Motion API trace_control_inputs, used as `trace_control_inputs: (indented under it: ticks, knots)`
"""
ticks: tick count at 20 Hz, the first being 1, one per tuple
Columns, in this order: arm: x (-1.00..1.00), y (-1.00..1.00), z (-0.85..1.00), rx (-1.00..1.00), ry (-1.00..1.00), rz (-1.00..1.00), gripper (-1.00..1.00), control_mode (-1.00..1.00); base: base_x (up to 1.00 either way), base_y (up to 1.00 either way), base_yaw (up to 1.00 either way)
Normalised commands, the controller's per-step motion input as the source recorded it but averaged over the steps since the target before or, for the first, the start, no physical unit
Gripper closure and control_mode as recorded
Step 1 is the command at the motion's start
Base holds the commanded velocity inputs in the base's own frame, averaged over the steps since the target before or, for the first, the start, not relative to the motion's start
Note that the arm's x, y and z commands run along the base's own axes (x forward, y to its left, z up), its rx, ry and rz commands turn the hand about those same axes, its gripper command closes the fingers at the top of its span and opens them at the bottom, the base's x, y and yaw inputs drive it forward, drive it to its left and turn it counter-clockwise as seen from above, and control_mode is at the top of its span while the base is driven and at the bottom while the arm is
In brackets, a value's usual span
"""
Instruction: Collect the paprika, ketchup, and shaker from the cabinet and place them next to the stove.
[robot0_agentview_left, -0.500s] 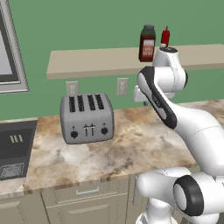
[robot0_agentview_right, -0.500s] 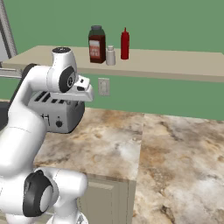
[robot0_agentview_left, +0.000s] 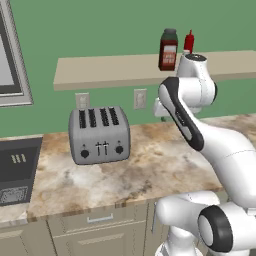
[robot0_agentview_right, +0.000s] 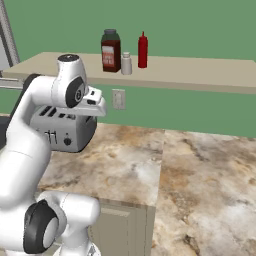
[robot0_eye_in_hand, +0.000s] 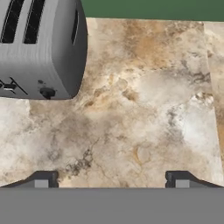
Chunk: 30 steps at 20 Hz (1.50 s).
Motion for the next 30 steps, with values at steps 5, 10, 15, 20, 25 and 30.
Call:
trace_control_inputs:
  ticks: [5, 10, 15, 20, 25, 30]
  knots:
    - [-0.82, -0.05, 0.09, 0.04, -0.56, 0.0, -1.0, -1.0, 0.0, 0.0, 0.0]
    - [-0.38, -0.4, 0.62, 0.0, -0.53, 0.0, -1.0, -1.0, 0.0, 0.0, 0.0]
    - [0.0, -0.54, 0.87, 0.0, -0.35, -0.06, -1.0, -1.0, 0.0, 0.0, 0.0]
    - [0.11, -0.42, 0.64, 0.0, -0.23, -0.06, -1.0, -1.0, 0.0, 0.0, 0.0]
    - [0.02, 0.0, 0.05, 0.0, -0.05, -0.04, -1.0, -1.0, 0.0, 0.0, 0.0]
    - [0.17, -0.03, 0.04, 0.0, 0.0, -0.04, -1.0, -1.0, 0.0, 0.0, 0.0]
